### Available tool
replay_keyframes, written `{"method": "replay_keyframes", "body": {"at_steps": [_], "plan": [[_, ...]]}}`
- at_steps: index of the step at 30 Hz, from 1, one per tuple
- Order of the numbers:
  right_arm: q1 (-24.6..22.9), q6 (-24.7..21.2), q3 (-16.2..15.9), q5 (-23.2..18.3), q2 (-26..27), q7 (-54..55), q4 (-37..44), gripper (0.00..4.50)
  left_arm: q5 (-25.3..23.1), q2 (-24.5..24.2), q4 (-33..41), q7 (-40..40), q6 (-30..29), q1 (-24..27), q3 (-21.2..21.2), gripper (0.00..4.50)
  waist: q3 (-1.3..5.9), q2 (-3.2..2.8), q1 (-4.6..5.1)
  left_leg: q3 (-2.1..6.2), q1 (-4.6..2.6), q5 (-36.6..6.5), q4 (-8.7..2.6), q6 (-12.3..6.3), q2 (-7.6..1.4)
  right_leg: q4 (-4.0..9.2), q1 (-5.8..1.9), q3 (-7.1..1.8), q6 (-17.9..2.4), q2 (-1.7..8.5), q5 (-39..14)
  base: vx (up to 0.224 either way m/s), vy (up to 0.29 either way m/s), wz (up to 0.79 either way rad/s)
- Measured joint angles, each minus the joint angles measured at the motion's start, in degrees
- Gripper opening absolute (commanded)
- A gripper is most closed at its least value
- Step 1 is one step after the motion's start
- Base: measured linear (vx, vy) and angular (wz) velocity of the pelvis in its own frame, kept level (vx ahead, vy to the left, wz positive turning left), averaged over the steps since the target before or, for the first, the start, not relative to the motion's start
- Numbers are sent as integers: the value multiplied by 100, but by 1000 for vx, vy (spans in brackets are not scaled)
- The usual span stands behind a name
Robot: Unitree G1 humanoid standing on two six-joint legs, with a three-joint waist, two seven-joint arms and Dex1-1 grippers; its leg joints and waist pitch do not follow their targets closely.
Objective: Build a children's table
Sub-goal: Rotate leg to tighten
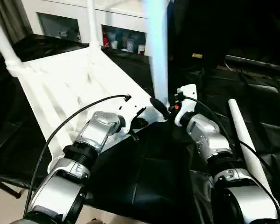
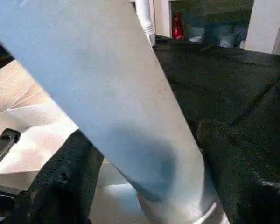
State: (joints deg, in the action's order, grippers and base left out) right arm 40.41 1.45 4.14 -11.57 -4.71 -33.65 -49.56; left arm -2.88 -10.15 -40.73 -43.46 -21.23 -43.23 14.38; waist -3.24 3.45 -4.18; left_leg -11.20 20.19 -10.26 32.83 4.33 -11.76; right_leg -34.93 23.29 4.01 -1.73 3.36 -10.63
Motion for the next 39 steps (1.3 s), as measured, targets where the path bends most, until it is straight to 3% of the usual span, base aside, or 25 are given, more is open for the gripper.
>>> {"method": "replay_keyframes", "body": {"at_steps": [11, 22, 39], "plan": [[0, -18, 48, 1, -63, -28, -48, 226, -4, -104, -1, -129, 83, 4, 5, 0, -2, -1, -16, -4, -3, 1, -11, 1, 0, 0, 3, 0, -1, 0, 0, 0, 0, 0], [-10, -347, -81, 10, -377, -783, 47, 201, -7, -498, 282, -670, 227, 178, 95, 0, -2, 0, -64, -6, -6, 1, -16, 1, -1, 0, 4, 0, -4, 0, -2, 0, 0, 0], [-297, -1206, -1036, 123, -1267, -2960, 1230, 198, 128, -1367, 1191, -2162, 686, 759, 313, 0, -12, 50, -224, -8, -9, 1, -12, 1, -1, -1, -5, -1, -7, 0, -8, 0, 0, 0]]}}
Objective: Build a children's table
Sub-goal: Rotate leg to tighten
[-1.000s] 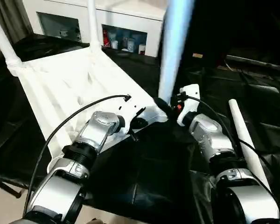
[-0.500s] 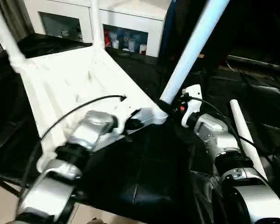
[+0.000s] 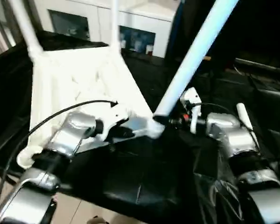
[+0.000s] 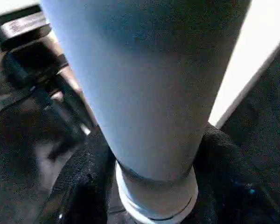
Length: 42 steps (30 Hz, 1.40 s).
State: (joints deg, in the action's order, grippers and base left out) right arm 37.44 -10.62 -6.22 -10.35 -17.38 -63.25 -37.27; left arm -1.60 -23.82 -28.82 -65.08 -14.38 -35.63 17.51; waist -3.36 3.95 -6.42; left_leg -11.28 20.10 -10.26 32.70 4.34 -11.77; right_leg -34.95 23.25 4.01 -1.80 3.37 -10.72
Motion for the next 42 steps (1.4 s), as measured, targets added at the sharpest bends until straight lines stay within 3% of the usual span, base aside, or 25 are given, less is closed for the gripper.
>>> {"method": "replay_keyframes", "body": {"at_steps": [10, 25, 28, 30, 32, 34, 37, 42], "plan": [[-106, -169, -318, 122, -192, -555, 342, 195, 70, -172, 224, -467, -6, 138, 150, 0, 33, 49, -59, 1, -10, 2, 6, 1, -3, -1, -24, -2, 6, 0, -5, 0, 0, 0], [-180, -112, -308, 135, -92, -469, 356, 195, 28, -176, 253, -469, -31, 164, 148, 0, 54, 77, -64, 3, -16, 3, 11, 2, -3, -3, -36, -3, 7, 1, -5, 0, 0, 0], [-182, 23, -179, 139, 141, 105, 93, 194, -30, -101, 89, -235, -102, 146, 40, 0, 71, 94, 7, 6, -45, 8, 13, 10, -4, -9, -61, -3, 35, 1, -21, 0, 0, 0], [-180, 95, -94, 149, 305, 549, -55, 194, -51, -21, -30, -17, -184, 102, 22, 0, 69, 95, 49, 9, -103, 12, 15, 17, -3, -2, -96, -2, 44, 1, -27, 0, 0, 0], [-112, 130, 130, 150, 579, 1353, -351, 193, -139, 232, -329, 414, -297, -64, -28, 0, 65, 96, 133, 28, -129, 11, 31, 17, -3, 7, -119, 12, 51, 2, -32, -26, 7, -3], [-32, 131, 249, 148, 725, 1845, -512, 193, -181, 373, -429, 666, -360, -131, -42, 0, 59, 87, 171, 63, -126, 11, 38, 17, -1, 45, -125, 44, 51, 4, -32, -26, 7, -3], [205, 160, 433, 127, 971, 2555, -901, 192, -219, 611, -549, 1061, -635, -229, -154, 0, 56, 63, 283, 173, -105, 11, 33, 17, -4, 171, -151, 185, 50, 14, -32, -36, 36, -19], [765, 438, 713, 160, 1403, 4215, -1829, 191, -475, 1404, -826, 2324, -1216, -496, -289, 0, 55, 62, 393, 178, -113, 10, 56, 16, 2, 199, -146, 235, 49, 48, -32, 0, 0, 0]]}}
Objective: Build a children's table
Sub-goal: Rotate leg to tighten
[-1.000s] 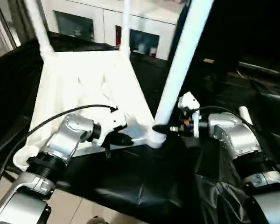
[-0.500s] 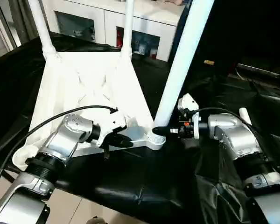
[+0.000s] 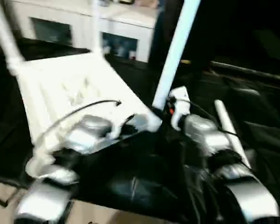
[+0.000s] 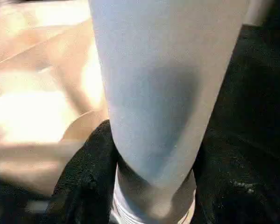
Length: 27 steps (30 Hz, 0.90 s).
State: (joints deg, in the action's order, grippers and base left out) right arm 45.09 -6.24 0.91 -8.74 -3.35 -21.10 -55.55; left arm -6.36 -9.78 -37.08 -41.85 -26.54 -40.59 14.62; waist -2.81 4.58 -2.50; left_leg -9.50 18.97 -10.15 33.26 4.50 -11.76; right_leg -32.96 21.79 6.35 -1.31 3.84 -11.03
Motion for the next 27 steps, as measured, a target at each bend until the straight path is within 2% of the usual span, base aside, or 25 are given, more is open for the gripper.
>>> {"method": "replay_keyframes", "body": {"at_steps": [2, 3, 10, 21, 23, 27], "plan": [[89, 115, 63, 47, 103, 447, -161, 191, -14, 220, -24, 336, -100, -14, -31, 0, 3, 8, 39, -3, -1, -2, -1, -2, 2, 4, 3, 78, 0, 58, 0, 0, 0, 0], [112, 169, 66, 71, 163, 562, -211, 191, -14, 296, -24, 421, -150, -16, -61, 0, 3, 7, 51, -2, 0, -4, -3, -4, 1, 11, 3, 86, 0, 60, 0, 0, 0, 0], [237, 295, 69, 194, 261, 800, -398, 191, -11, 396, -65, 628, -179, -42, -130, 0, 6, 1, 51, -3, -2, -4, -34, -4, 1, 13, 14, 87, 0, 59, 0, 0, 0, 0], [382, 481, 198, 185, 215, 271, -695, 191, 24, 166, -147, 322, 36, -85, -130, 0, 0, -10, 69, -5, 4, -4, -48, -3, 1, 11, 40, 87, -1, 59, 1, 0, 0, 0], [399, 490, 262, 151, 186, 97, -734, 247, 46, 110, -141, 255, 55, -85, -138, 0, 0, -10, 57, -13, 4, -4, -59, -3, 1, 8, 45, 83, -7, 59, 4, 0, 0, 0], [408, 460, 310, 96, 91, -192, -863, 277, 94, 57, -81, 92, 80, -86, -138, 0, -9, -14, 19, -29, 19, -5, -70, -1, 3, -2, 68, 69, -51, 59, 32, 0, 0, 0]]}}
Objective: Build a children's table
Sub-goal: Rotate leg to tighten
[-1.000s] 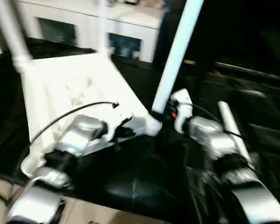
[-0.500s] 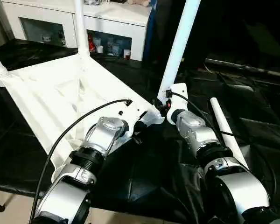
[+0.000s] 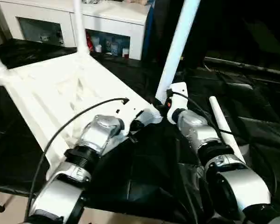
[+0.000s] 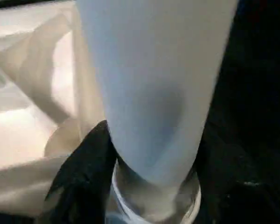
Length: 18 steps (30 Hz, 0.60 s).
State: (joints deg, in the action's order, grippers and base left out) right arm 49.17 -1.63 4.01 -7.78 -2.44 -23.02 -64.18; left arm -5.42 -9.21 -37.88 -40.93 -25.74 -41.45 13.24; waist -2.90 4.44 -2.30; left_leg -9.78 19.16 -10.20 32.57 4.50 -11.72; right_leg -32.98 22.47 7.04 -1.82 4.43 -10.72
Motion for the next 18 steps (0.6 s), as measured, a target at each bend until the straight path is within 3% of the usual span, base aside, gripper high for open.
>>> {"method": "replay_keyframes", "body": {"at_steps": [5, 7, 9, 13, 18], "plan": [[20, -60, 7, -65, -191, -640, 17, 327, 33, -88, 57, -195, 90, 0, 8, 0, 0, 1, -75, -10, 34, 1, -19, 6, -1, -12, 53, -6, -41, -1, 125, 0, 0, 0], [17, -117, 1, -65, -265, -957, 75, 327, 47, -146, 62, -278, 151, 0, 10, 0, -2, -2, -103, -10, 36, 2, -33, 6, -5, -16, 65, -5, -45, -8, 153, 0, 0, 0], [-6, -182, -30, -61, -350, -1280, 171, 360, 61, -223, 66, -406, 227, 1, 15, 0, -5, -6, -128, -9, 37, 3, -62, 7, -8, -16, 73, -2, -49, -14, 156, 0, 0, 0], [-305, -160, -411, 13, -737, -2163, 706, 390, 123, -488, 221, -888, 432, 73, 73, 0, -23, -35, -202, -10, 86, 9, -71, 18, -12, -16, 97, -2, -74, -18, 171, 0, 0, 0], [-856, -125, -875, 188, -1144, -3165, 1550, 390, 263, -1065, 576, -1942, 991, 367, 205, 0, -30, -46, -322, -15, 109, 13, -68, 6, -11, -18, 130, -7, -82, -15, 162, 0, 0, 0]]}}
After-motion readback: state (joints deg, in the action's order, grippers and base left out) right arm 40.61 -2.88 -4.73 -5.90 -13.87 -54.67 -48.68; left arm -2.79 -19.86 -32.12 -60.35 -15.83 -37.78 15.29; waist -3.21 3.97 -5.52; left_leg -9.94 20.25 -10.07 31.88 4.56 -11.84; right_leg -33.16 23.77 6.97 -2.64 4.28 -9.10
